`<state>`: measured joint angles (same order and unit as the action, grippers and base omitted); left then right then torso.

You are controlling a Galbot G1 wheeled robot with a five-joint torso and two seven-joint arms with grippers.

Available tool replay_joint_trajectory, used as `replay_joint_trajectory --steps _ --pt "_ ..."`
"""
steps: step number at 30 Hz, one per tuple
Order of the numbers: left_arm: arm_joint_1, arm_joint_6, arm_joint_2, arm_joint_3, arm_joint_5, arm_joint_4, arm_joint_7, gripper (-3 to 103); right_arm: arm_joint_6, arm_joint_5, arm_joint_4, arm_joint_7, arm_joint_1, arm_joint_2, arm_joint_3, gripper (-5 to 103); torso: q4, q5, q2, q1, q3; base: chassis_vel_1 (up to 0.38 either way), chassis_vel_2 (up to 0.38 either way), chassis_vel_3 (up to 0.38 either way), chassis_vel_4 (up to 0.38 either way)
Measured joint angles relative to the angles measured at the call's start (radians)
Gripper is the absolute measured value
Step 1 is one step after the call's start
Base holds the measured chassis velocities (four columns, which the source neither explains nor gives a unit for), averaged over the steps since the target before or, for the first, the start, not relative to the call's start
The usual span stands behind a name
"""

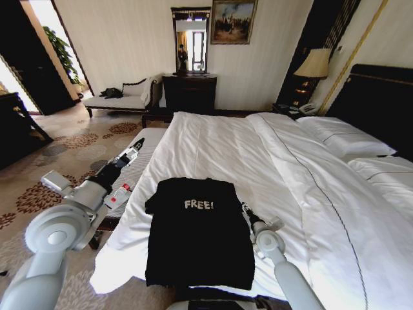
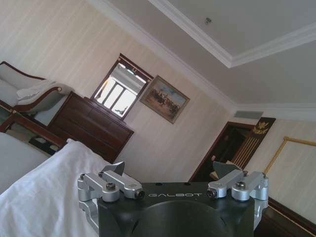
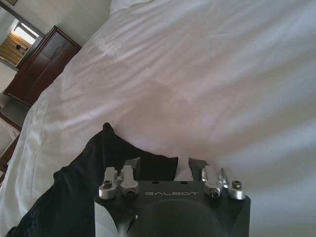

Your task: Fold the clothes on the bed.

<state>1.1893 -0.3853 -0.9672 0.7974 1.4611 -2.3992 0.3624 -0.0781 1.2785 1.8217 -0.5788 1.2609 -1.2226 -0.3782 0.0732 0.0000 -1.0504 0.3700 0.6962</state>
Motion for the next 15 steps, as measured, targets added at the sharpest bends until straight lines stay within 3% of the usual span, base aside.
replay_joint_trajectory --steps 1,4,10,14,15 --pt "0.0 0.0 0.0 0.0 0.0 0.0 0.0 100 0.0 0.0 0.0 0.0 0.0 0.0 0.0 58 0.0 0.0 0.0 0.0 0.0 0.0 0.0 0.0 0.0" --pt "0.016 0.0 0.001 0.017 0.0 -0.009 0.0 100 0.0 0.0 0.001 0.0 0.003 0.0 0.004 42 0.0 0.0 0.0 0.0 0.0 0.0 0.0 0.0 0.0" --pt "0.037 0.0 -0.001 0.037 0.0 -0.016 0.002 100 0.0 0.0 0.005 -0.001 0.002 0.002 0.009 26 -0.0001 0.0 0.0 0.0 0.0 0.0 0.0 0.0 0.0" --pt "0.046 -0.002 -0.005 0.044 -0.002 -0.019 0.003 100 0.0 0.001 0.009 -0.001 0.006 0.007 0.01 5 -0.0001 0.0 0.0 0.0 0.0 0.0 0.0 0.0 0.0" --pt "0.046 -0.002 -0.005 0.044 -0.002 -0.019 0.003 100 0.0 0.001 0.009 -0.001 0.006 0.007 0.01 5 -0.0001 0.0 0.0 0.0 0.0 0.0 0.0 0.0 0.0"
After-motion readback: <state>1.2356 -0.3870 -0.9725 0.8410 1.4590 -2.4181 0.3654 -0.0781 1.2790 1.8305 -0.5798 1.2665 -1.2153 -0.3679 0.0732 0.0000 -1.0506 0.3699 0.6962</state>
